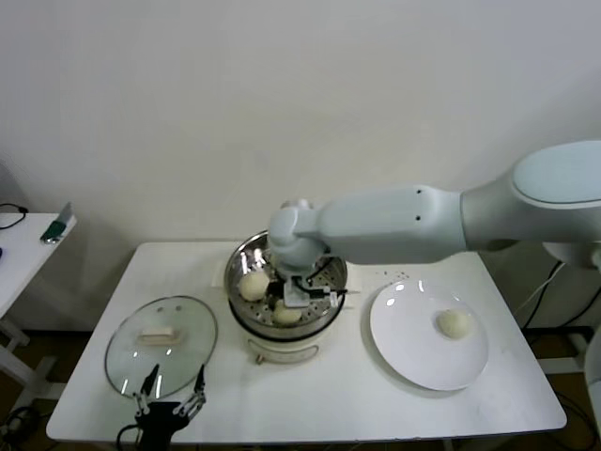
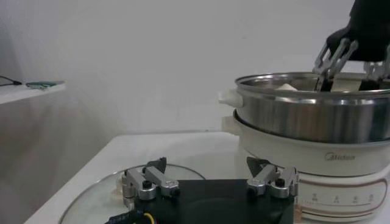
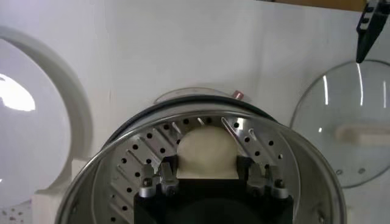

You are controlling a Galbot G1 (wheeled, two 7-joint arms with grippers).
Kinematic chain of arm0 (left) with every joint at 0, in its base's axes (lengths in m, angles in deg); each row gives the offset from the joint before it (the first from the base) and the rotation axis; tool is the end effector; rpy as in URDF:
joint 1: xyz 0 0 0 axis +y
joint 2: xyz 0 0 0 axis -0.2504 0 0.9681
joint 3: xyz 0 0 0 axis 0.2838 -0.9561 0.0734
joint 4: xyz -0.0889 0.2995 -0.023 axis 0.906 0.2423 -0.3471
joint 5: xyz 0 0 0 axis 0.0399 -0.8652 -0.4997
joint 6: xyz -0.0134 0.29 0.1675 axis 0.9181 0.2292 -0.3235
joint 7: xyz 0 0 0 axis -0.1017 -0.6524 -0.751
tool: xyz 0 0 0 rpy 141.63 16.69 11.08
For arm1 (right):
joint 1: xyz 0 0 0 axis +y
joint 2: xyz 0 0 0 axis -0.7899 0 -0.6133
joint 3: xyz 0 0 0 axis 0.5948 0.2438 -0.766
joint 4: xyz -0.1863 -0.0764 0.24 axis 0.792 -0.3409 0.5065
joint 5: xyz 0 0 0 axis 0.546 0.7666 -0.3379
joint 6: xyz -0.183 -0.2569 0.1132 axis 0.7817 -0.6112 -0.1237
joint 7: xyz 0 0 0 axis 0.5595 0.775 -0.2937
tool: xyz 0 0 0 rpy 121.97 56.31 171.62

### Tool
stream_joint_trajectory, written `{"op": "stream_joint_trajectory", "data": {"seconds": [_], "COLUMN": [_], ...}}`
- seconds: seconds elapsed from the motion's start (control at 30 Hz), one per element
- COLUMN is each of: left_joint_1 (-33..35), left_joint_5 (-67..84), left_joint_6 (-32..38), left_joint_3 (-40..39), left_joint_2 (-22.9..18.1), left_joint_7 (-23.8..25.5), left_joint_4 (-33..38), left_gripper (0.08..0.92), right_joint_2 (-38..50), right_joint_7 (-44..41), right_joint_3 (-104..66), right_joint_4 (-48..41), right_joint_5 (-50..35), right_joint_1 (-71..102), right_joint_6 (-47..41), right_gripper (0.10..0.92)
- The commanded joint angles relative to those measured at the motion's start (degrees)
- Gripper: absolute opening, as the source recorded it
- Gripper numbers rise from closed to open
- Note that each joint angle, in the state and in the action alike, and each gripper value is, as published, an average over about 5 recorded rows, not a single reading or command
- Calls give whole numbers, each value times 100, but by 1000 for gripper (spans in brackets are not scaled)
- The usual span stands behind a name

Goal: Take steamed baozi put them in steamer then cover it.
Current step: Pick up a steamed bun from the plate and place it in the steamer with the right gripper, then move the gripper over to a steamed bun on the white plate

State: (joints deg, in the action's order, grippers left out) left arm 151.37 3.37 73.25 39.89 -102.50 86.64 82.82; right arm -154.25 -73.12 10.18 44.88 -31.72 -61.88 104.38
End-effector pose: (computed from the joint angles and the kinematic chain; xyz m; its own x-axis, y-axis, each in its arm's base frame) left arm 0.0923 0.0403 -0.3113 -0.9732 -0.0407 0.2262 -0.0323 0.9987 0.0406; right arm 0.4193 0.2111 -0.1013 -0.1793 -0.1122 0.9774 0.0634 -0.9927 -0.1024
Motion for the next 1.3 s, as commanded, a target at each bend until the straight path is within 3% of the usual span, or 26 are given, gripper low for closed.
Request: {"op": "stream_joint_trajectory", "data": {"seconds": [0.03, 0.17, 0.4, 0.57, 0.67, 0.97, 1.3], "left_joint_1": [15, 21, 45, 33, 17, -40, -69], "left_joint_5": [-16, -27, -33, -57, -87, -106, -146], "left_joint_6": [9, 11, 30, 27, 34, 22, 42], "left_joint_3": [0, -11, -16, -38, -62, -80, -88], "left_joint_2": [-9, -12, -8, 2, 15, -53, -130], "left_joint_7": [-4, -3, -6, 2, 6, 28, 40], "left_joint_4": [11, 37, 36, 18, -4, -21, -160], "left_gripper": [823, 823, 823, 823, 823, 823, 823], "right_joint_2": [-71, 107, 1188, 2225, 2832, 4320, 4825], "right_joint_7": [180, 98, -656, -1042, -1121, -877, -472], "right_joint_3": [-31, -105, 16, 952, 1398, 1753, 564], "right_joint_4": [-121, -119, -81, -348, -547, -770, -999], "right_joint_5": [260, -148, -1779, -3742, -4239, -3412, -2688], "right_joint_1": [158, -166, -1253, -2208, -2351, -1332, 669], "right_joint_6": [-4, 83, 43, -755, -1300, -2420, -2871], "right_gripper": [729, 810, 823, 823, 823, 823, 823]}}
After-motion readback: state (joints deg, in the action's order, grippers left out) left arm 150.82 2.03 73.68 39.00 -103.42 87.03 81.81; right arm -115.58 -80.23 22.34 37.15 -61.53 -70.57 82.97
